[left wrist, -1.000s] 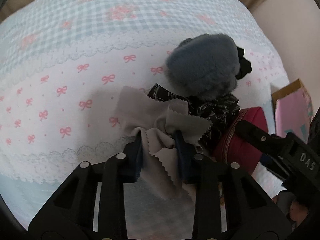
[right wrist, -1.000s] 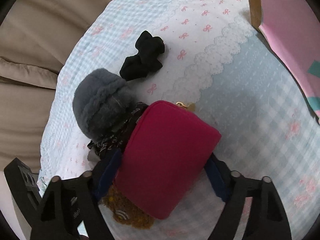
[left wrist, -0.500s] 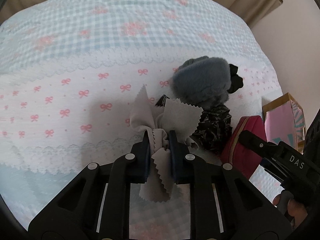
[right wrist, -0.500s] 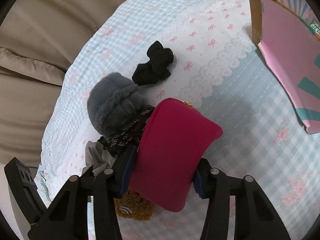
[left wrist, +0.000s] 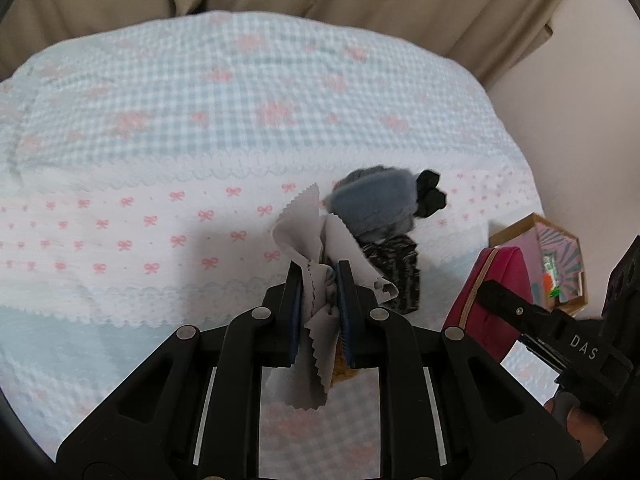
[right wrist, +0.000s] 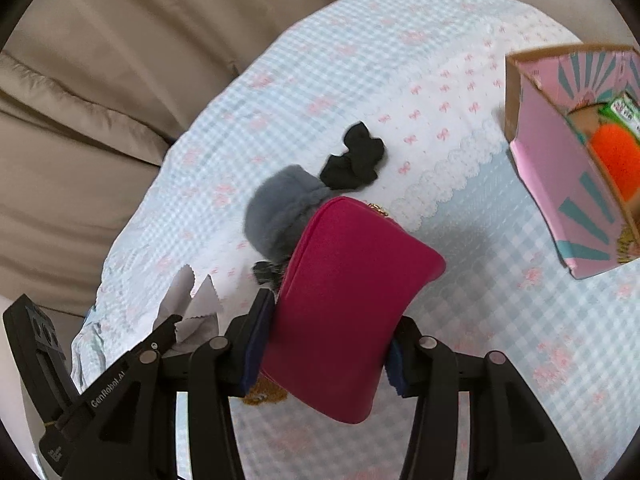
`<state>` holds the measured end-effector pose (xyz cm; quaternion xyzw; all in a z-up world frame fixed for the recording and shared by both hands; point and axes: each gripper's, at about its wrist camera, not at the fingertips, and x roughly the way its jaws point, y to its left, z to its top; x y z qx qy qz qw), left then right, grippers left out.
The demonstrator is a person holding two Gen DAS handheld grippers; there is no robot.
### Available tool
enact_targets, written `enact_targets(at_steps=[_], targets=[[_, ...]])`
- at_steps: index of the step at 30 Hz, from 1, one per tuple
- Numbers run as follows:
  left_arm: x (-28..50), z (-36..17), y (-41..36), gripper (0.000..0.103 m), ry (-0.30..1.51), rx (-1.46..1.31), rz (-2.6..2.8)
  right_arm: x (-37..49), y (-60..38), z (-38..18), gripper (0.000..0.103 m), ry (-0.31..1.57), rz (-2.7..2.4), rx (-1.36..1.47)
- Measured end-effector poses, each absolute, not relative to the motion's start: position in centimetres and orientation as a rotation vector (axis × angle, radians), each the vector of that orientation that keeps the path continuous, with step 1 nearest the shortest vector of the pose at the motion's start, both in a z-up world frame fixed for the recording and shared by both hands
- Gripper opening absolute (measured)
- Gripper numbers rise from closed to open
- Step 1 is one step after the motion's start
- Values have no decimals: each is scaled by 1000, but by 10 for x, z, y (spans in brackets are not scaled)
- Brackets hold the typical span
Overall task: Organize soft objects
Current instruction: 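Carry the grey cloth and magenta pouch over the box with both tools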
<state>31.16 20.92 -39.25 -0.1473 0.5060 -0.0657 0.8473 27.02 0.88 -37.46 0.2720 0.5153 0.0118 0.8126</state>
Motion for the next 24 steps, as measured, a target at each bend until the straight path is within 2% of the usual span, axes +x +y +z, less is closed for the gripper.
enact_targets(at_steps=[13,24], targets=[[296,-299,204,12,971,-307,-163,253,11,-293,46,1044,74,508],[294,-222,148,11,904,-242,-246,235,-23,-217,46,957,79,467]])
